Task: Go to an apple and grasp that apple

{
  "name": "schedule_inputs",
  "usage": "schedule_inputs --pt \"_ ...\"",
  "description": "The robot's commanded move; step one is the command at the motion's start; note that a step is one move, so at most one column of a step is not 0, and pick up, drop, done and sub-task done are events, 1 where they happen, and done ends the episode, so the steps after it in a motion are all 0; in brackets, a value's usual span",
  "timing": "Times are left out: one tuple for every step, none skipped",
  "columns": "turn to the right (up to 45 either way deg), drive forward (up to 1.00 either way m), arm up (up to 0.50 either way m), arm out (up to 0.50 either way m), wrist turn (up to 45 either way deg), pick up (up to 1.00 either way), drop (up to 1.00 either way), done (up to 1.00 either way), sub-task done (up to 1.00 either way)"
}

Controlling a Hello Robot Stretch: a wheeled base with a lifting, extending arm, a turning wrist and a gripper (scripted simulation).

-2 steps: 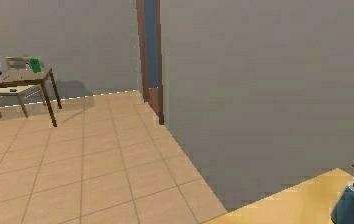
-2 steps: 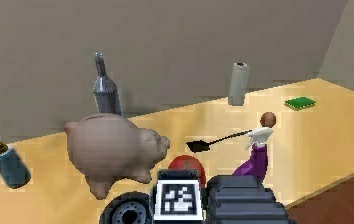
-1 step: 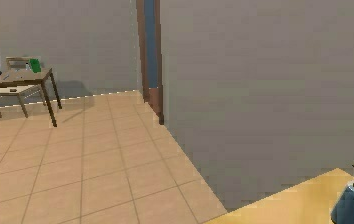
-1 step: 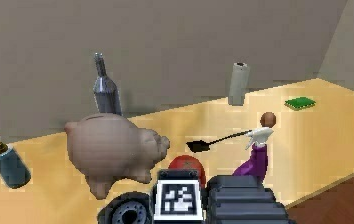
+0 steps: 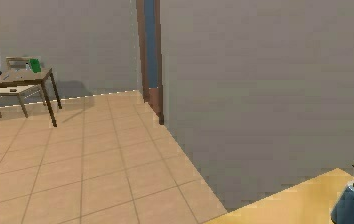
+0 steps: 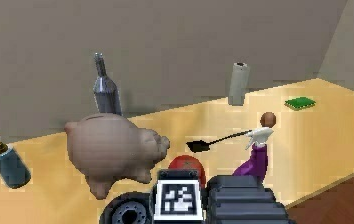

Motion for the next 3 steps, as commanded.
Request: schedule_inputs --pt "0.0 0.0 0.0 0.0 45.0 0.0 0.0 0.0 0.0" --pt "0.0 0.0 0.0 0.0 30.0 0.0 0.0 0.0 0.0" --pt "0.0 0.0 -0.1 0.0 0.0 0.0 0.0 0.0 0.0"
